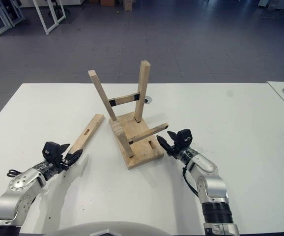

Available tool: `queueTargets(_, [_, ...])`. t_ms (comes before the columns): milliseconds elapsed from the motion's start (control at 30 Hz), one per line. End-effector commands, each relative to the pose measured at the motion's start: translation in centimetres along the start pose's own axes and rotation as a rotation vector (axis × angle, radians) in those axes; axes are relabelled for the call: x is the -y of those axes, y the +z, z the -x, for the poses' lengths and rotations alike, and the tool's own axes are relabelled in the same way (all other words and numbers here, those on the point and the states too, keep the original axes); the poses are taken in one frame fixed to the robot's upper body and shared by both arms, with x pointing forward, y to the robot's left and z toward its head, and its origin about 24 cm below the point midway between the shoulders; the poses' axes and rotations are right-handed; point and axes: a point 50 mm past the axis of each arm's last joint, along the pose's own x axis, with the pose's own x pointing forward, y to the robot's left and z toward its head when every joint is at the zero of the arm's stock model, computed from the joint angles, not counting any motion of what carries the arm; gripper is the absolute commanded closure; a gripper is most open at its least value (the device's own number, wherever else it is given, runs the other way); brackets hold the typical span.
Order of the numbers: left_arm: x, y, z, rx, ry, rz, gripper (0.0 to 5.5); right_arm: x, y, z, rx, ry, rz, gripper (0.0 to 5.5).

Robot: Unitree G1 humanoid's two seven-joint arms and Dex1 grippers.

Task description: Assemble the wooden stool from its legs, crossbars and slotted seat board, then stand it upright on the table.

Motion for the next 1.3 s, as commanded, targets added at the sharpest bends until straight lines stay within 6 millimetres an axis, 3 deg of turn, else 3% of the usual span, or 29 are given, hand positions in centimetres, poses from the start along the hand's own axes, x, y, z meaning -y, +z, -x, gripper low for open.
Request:
queueTargets(33, [-0.1, -0.9, -0.6, -0.04, -0.005, -0.003, 2.2, 0.2, 0.2, 0.3, -0.005, -0.008, 0.01, 2.57])
queueTargets(200, [-0.1, -1.4, -1.1, -0.064, 0.004, 0.025, 2.2, 0.7, 0.3, 0.6, -0.014, -0.03, 0.022, 2.57])
queueTargets(367, [-0.3, -0.3, -1.6, -0.025, 0.03, 0.012, 3.09, 1.9, -0.3, 1.7, -0.062, -0.097, 0.044, 2.57])
queueTargets(433, [-1.0, 1.4, -1.9, 0.069, 0.08, 0.018, 3.4, 1.7, -0.8, 2.3, -0.107, -0.075, 0.058, 2.57])
queueTargets(567, [-3.2, 7.9, -1.7, 0.417, 0.214, 0.029, 3.45, 0.4, -1.9, 3.0, -0.194, 0.024, 0.083, 2.57])
queueTargets(667, [-3.6, 14.9, -0.7, 0.702, 0.239, -0.014, 3.45, -2.8, -1.5, 2.2, -0.181, 0.195, 0.071, 2.57])
queueTargets(733, [-2.6, 19.6, 0.0, 0.861, 0.187, -0.047, 3.45, -5.8, -0.9, 1.3, -0.153, 0.337, 0.052, 2.57])
queueTargets(800, [-1.0, 23.1, 0.7, 0.969, 0.108, -0.071, 3.45, -8.4, -0.5, 0.8, -0.128, 0.448, 0.023, 2.57])
queueTargets(867, [0.7, 25.1, 1.2, 1.016, 0.02, -0.096, 3.45, -9.2, -0.2, 0.6, -0.112, 0.471, 0.01, 2.57])
queueTargets(967, [1.8, 26.3, 1.7, 1.033, -0.031, -0.098, 3.45, -7.8, 1.2, 1.0, -0.076, 0.421, 0.001, 2.57])
queueTargets(1133, [1.4, 26.4, 2.0, 1.032, -0.009, -0.103, 3.45, -4.1, 2.3, 2.2, -0.092, 0.247, 0.108, 2.57])
queueTargets(1233, [3.3, 26.6, 2.1, 1.001, -0.146, -0.126, 3.45, -2.2, 0.8, 2.6, -0.194, 0.14, 0.201, 2.57])
queueTargets(1300, [5.5, 26.6, 2.2, 0.973, -0.292, -0.138, 3.45, -1.9, -0.8, 2.8, -0.268, 0.152, 0.24, 2.57])
